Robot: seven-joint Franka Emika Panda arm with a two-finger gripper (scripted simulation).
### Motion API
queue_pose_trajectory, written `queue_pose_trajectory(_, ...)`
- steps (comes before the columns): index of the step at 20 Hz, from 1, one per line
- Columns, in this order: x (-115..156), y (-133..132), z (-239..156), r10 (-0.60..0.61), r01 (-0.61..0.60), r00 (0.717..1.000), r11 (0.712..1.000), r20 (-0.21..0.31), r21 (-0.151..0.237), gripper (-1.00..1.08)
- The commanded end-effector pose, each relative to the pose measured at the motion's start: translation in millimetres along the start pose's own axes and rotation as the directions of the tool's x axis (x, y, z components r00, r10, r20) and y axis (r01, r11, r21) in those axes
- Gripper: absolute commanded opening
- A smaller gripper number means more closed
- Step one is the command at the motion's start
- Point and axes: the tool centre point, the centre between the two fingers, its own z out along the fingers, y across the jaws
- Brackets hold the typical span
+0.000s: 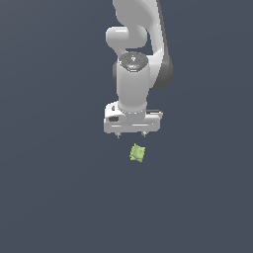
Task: Pick up the object and move it to a goal position.
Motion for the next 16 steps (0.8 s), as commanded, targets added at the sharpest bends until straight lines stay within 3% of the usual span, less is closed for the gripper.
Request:
queue_pose_trajectory(1, 0, 0, 0, 0.000, 0.000, 1.000, 1.000, 0.000, 0.000, 1.00)
queue_pose_trajectory(16, 0, 14, 11, 0.047, -0.047, 0.999, 0.999, 0.003, 0.008, 1.00)
